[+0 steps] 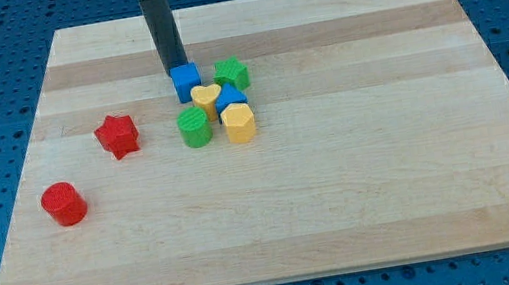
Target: Drag the red star to the top left of the green circle
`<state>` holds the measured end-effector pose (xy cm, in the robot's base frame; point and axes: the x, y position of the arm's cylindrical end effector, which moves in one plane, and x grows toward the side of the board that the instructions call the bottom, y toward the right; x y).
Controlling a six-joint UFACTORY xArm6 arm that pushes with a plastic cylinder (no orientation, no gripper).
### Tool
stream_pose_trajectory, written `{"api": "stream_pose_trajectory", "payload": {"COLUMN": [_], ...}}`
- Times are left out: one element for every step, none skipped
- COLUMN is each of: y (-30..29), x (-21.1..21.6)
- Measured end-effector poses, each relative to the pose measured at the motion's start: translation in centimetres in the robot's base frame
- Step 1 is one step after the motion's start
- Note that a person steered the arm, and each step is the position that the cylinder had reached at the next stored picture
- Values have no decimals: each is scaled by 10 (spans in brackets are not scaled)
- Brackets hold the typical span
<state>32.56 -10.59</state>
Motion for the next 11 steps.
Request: {"api": "stream_pose_trajectory", "payload": {"y": [5, -35, -136, -198, -197, -179, -150, -98, -52, -43, -60], "x": [15, 17, 15, 27, 59, 99, 115, 106, 87, 90, 119]}}
